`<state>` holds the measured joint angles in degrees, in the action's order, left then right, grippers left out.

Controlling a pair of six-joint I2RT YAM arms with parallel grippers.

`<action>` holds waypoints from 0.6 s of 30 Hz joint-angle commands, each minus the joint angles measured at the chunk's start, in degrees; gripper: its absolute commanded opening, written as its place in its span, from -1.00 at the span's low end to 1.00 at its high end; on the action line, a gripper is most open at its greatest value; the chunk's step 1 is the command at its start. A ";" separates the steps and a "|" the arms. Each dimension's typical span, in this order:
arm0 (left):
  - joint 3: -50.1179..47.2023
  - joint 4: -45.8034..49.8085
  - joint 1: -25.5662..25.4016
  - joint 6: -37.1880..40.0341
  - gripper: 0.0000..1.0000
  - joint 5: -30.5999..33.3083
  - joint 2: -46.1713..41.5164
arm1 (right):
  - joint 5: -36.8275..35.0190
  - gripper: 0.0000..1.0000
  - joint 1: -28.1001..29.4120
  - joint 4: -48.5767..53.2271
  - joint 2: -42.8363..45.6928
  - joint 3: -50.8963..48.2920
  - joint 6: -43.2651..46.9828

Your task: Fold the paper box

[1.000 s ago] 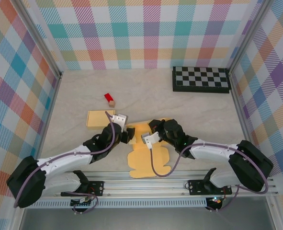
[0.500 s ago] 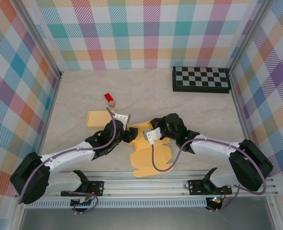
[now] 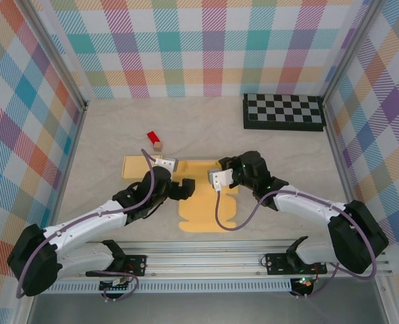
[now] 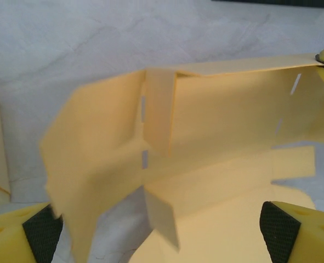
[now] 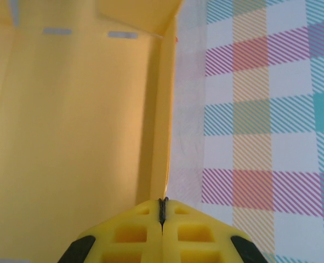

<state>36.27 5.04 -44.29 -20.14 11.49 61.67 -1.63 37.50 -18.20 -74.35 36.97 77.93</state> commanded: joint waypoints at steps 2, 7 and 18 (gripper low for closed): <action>1.65 3.87 0.61 1.21 0.91 1.01 -3.24 | 0.92 -1.00 -3.16 0.19 3.33 1.89 -2.92; 1.14 0.60 0.96 5.82 0.89 0.66 -0.26 | 2.61 -1.00 -3.92 0.95 4.95 1.92 -1.98; 4.82 -4.44 6.58 14.98 0.67 0.01 5.85 | 9.58 -1.00 -5.13 6.63 8.55 2.50 -3.37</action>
<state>39.29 4.23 -38.81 -8.23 12.86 67.11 3.38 32.93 -14.06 -67.16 37.43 76.62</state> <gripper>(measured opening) 0.844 0.047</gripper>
